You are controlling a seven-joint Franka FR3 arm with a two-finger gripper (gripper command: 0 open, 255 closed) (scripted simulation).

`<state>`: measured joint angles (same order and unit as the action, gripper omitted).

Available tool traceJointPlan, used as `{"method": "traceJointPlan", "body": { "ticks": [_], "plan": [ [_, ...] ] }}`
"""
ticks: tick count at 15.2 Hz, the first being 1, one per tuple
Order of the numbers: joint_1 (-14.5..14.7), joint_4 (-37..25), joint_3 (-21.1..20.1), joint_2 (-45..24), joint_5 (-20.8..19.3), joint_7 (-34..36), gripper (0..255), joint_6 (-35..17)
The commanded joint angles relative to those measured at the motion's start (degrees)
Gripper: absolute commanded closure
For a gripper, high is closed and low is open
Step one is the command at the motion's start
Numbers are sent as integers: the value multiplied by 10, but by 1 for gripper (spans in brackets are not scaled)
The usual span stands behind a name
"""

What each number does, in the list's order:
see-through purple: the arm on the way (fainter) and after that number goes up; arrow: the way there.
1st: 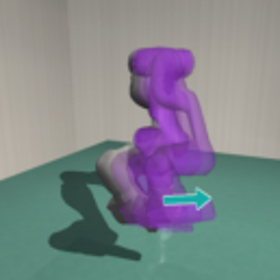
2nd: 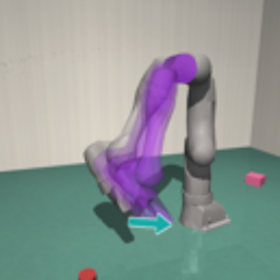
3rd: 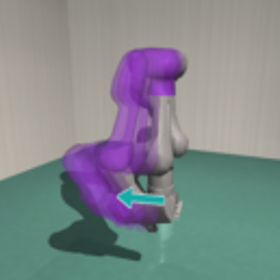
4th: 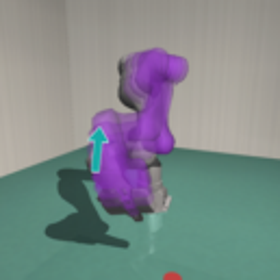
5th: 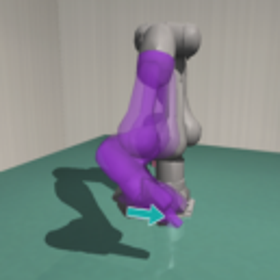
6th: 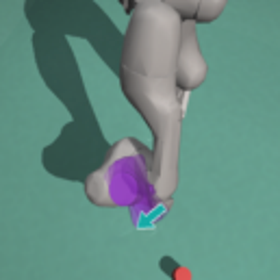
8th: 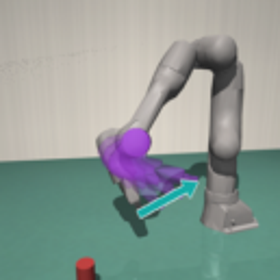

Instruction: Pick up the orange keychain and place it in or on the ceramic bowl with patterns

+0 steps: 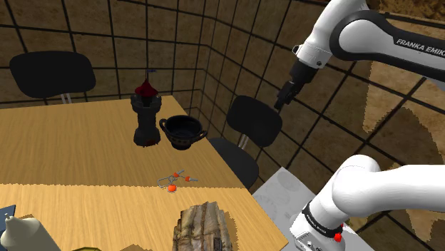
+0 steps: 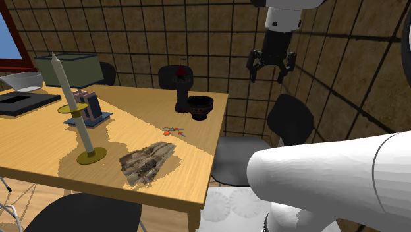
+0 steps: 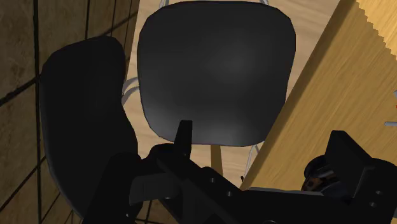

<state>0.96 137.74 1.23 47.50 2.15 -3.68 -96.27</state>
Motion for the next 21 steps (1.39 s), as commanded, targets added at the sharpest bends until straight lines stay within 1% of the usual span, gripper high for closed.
{"method": "traceJointPlan", "body": {
  "ticks": [1,6,11,17,21],
  "plan": [
    [0,0,0,0,0,0,0,0],
    [10,39,-72,-4,42,97,0,-38],
    [21,56,-147,-34,83,195,0,-83],
    [25,46,-240,-107,121,312,0,-144],
    [17,22,-302,-174,129,393,0,-187]
  ]
}}
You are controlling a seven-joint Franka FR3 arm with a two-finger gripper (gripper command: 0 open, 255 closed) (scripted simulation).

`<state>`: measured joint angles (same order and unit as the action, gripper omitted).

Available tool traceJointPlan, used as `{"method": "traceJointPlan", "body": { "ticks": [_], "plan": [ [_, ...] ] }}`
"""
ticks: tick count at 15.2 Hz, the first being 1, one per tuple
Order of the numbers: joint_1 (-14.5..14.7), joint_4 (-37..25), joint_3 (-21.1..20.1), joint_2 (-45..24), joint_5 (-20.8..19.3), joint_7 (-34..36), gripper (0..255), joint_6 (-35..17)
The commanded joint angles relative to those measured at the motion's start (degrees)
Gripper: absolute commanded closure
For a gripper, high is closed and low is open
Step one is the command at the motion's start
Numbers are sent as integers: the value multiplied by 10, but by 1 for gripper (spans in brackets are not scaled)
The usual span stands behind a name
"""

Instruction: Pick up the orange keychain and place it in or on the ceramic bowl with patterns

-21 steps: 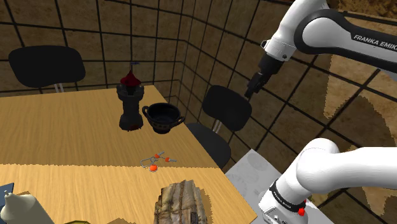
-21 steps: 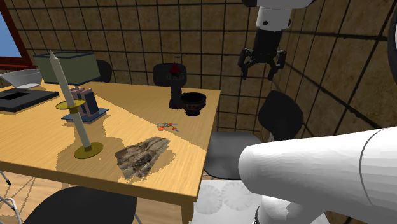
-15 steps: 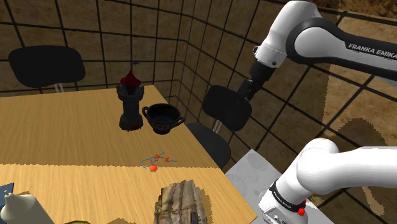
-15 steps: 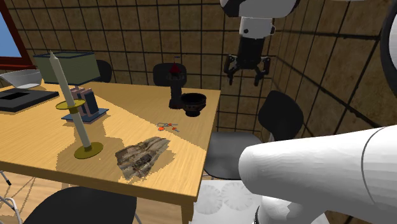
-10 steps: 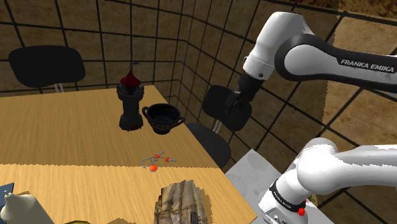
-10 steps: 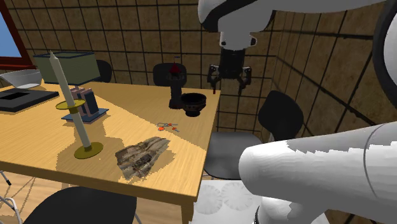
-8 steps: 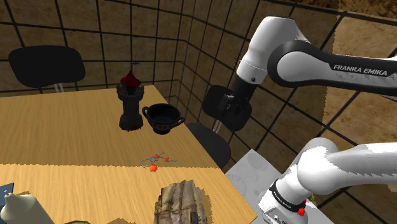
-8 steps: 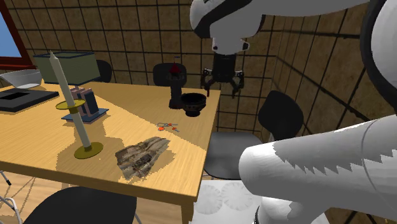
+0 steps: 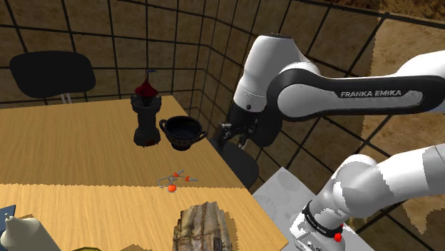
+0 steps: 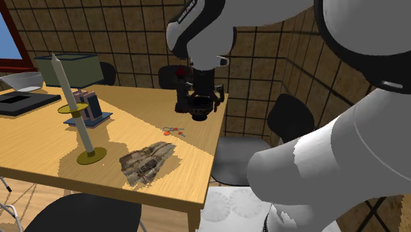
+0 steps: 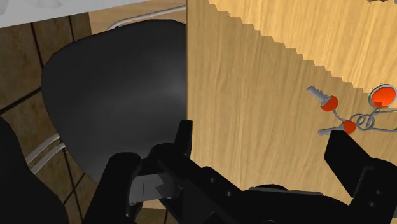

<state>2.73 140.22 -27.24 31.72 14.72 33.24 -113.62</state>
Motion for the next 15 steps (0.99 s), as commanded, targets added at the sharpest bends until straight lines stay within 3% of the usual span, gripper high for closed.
{"method": "traceJointPlan", "body": {
  "ticks": [1,5,8,12,15],
  "plan": [
    [-4,-11,-33,-35,2,45,0,-24],
    [-24,-52,-98,-121,-18,137,0,-64],
    [-42,-91,-146,-197,-57,217,0,-91],
    [-52,-155,-194,-318,-149,343,0,-114],
    [-30,-208,-197,-409,-226,432,0,-116]
  ]
}}
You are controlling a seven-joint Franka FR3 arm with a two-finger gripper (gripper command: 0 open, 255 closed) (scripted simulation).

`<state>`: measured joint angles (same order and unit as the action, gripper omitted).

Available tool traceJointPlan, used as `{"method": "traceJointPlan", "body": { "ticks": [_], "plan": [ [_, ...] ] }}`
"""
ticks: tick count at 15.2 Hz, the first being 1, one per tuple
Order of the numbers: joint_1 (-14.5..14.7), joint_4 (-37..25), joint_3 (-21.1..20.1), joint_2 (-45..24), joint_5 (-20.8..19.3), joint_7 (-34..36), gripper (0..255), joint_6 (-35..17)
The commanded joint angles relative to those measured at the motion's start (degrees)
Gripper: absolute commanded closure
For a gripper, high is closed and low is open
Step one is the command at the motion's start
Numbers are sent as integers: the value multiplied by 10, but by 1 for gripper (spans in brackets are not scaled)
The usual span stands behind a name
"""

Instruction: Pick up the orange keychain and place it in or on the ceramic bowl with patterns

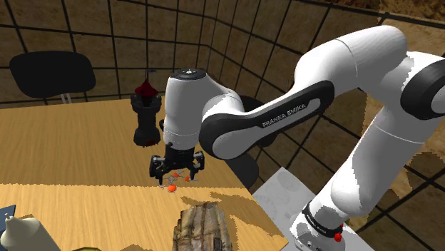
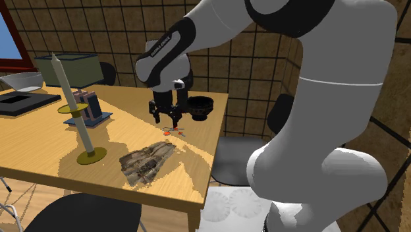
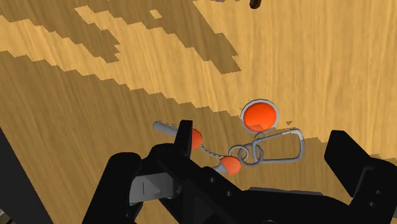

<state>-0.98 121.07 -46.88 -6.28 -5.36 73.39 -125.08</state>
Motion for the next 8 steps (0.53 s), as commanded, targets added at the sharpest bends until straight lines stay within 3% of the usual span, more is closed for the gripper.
{"method": "traceJointPlan", "body": {
  "ticks": [1,8],
  "plan": [
    [11,-13,3,-33,-30,34,0,-8],
    [24,6,17,-70,-66,59,0,-51]
  ]
}}
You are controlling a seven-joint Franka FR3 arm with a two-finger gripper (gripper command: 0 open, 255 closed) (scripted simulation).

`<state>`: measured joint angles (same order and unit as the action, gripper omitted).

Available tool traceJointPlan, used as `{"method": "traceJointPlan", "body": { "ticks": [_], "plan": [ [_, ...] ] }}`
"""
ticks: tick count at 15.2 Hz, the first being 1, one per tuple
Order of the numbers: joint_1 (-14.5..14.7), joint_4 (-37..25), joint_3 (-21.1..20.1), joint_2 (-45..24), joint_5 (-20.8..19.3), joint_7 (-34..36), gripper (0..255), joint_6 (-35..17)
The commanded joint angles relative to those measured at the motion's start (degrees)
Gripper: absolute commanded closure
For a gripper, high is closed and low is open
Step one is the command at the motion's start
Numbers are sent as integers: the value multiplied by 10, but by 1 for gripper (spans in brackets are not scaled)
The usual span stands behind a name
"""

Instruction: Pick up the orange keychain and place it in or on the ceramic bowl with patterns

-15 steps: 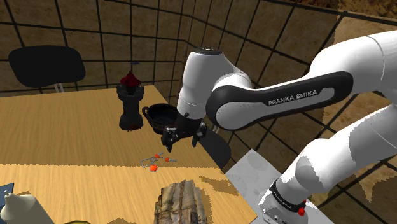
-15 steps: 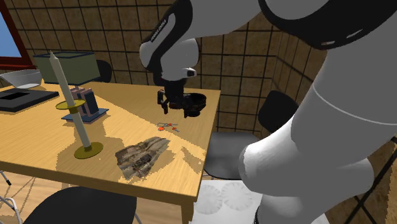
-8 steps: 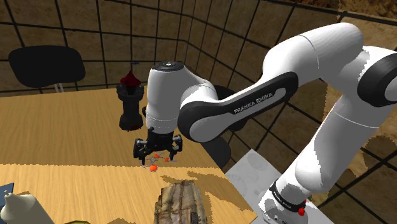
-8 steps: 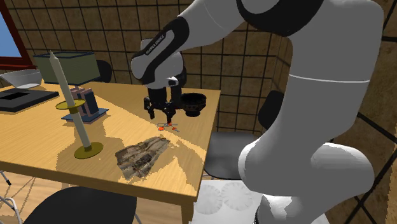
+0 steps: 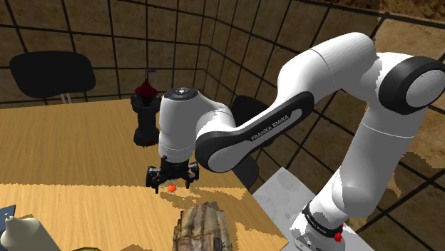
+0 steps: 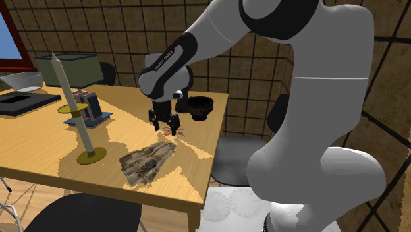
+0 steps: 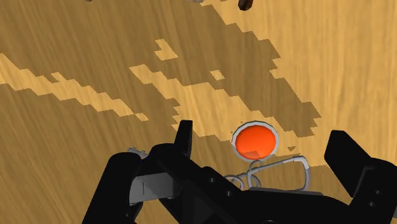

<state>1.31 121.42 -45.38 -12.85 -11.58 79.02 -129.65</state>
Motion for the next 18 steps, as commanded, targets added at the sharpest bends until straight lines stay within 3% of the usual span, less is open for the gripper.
{"method": "traceJointPlan", "body": {
  "ticks": [1,7,8,18],
  "plan": [
    [1,2,2,-4,-4,3,0,-5],
    [1,2,2,-4,-4,3,0,-5],
    [1,2,2,-4,-4,3,255,-5],
    [-1,0,-1,2,2,-1,255,1]
  ]
}}
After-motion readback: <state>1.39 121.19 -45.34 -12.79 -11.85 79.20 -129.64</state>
